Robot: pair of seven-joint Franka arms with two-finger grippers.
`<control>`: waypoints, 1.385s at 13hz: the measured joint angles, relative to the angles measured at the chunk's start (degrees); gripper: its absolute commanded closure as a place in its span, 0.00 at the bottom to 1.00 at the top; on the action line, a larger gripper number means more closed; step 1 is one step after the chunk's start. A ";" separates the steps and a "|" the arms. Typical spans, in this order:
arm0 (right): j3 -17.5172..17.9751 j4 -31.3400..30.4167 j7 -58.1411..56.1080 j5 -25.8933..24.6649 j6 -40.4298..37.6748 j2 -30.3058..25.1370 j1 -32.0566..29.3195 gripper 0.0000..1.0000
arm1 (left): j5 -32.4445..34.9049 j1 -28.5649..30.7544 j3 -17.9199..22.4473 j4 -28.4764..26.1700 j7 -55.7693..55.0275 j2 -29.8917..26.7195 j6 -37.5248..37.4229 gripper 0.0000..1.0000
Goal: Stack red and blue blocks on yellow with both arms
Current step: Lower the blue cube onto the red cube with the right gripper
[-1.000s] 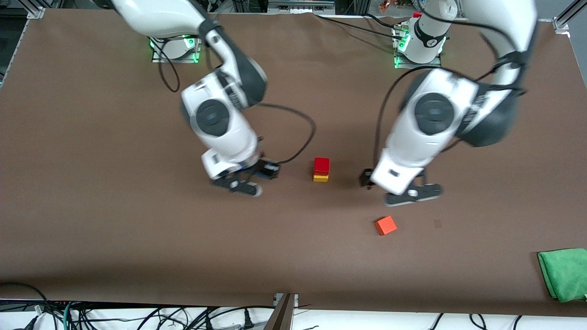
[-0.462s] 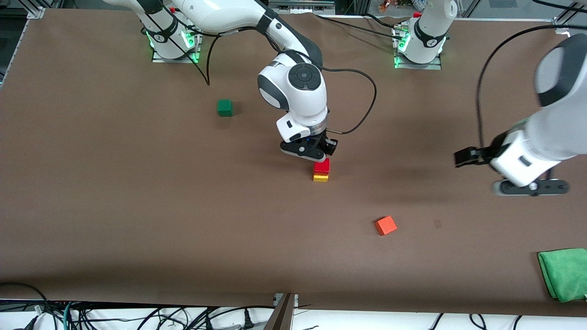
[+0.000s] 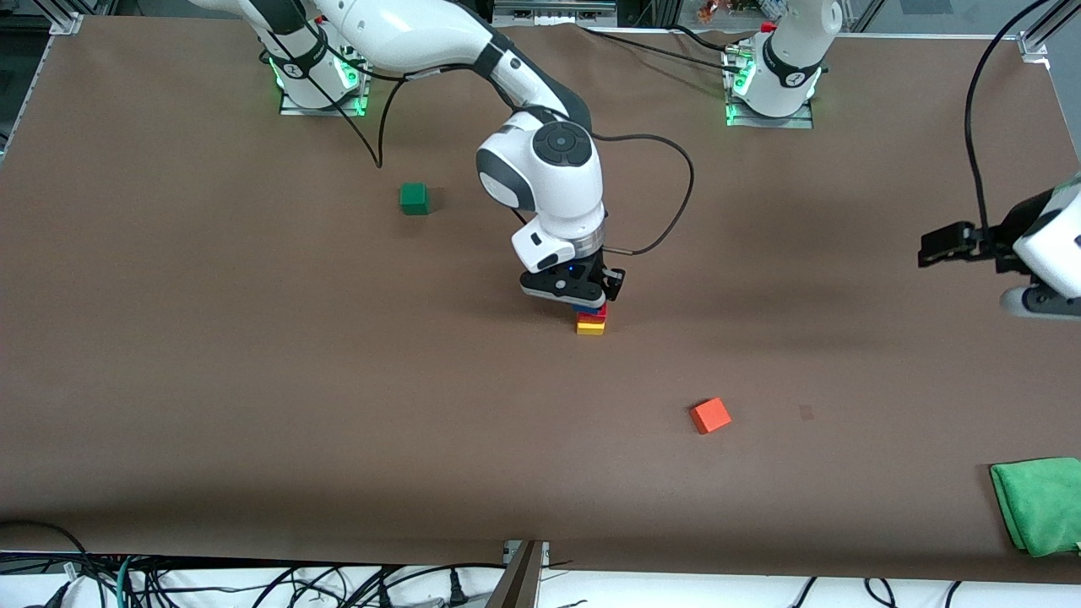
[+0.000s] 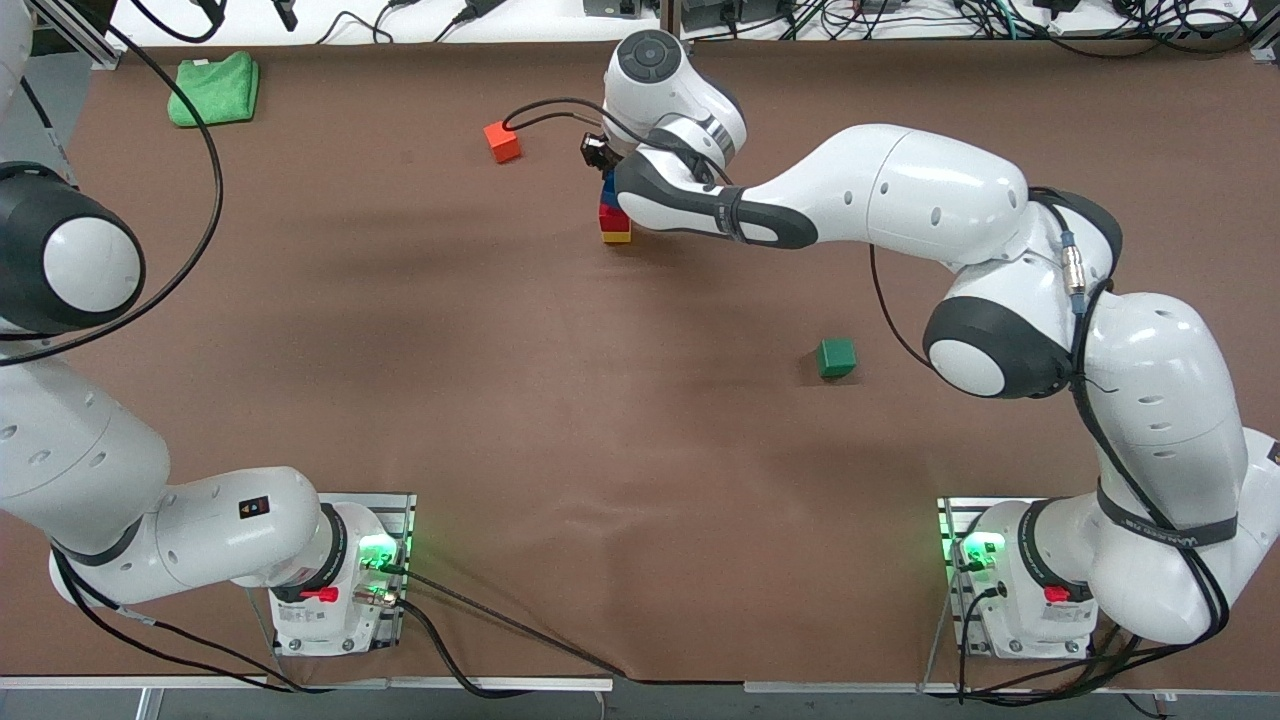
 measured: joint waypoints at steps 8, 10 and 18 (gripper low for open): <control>0.00 0.26 -0.01 -0.02 0.74 0.63 0.02 0.00 | -2.55 -4.84 7.71 -15.88 -1.02 -10.95 5.24 0.00; 0.00 0.29 0.00 -0.02 0.67 0.63 -0.02 0.00 | -2.69 -4.81 8.06 -16.56 -1.07 -10.91 5.67 0.00; -0.35 8.42 -8.12 6.43 -17.21 -6.91 -9.18 0.00 | -2.74 -4.76 8.30 -16.61 -1.10 -10.88 6.15 0.00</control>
